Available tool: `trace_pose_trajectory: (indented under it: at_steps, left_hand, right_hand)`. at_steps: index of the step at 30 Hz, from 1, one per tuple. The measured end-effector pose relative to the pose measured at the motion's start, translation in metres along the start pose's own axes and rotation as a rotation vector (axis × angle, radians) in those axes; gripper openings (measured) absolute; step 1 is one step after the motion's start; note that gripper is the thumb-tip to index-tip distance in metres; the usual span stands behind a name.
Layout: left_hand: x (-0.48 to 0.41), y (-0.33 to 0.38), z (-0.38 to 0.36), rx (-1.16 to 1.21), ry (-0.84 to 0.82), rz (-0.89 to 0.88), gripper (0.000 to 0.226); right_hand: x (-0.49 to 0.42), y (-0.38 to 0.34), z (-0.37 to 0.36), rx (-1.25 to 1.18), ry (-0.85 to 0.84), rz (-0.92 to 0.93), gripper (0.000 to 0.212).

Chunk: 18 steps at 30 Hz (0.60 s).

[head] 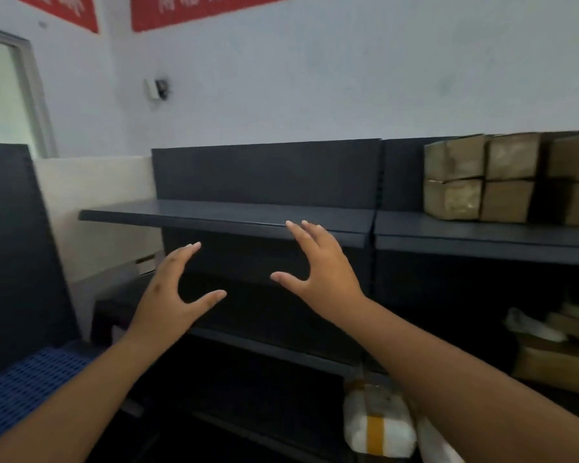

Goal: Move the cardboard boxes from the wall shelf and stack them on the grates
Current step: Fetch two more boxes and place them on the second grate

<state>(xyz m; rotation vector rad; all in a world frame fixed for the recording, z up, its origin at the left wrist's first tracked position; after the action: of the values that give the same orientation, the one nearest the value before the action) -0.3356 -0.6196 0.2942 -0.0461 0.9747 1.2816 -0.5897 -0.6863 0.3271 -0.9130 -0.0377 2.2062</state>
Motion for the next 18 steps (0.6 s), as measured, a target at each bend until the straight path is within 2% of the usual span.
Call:
trace_pose_trajectory:
  at_steps: [11,18]
  left_hand:
    - [-0.118,0.155,-0.146,0.276,-0.155,-0.366,0.088]
    - [-0.182,0.22,-0.198,0.393,-0.2,-0.465,0.091]
  right_hand:
    - [0.069,0.13,0.163,0.26,0.16,-0.312,0.084]
    - [0.082,0.188,0.23,0.296,0.287,-0.458,0.084]
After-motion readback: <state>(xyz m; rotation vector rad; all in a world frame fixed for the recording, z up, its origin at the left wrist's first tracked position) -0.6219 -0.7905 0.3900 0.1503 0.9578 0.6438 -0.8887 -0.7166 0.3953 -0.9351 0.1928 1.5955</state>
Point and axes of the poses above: each hand's wrist, its own x-axis away from the middle knuckle, its own z-axis out of the back of the hand, y = z × x, the point moved 5 cm from there along -x, towards the middle knuckle, and after that the axes turned 10 degrees about -y, right-handed, at the moved point
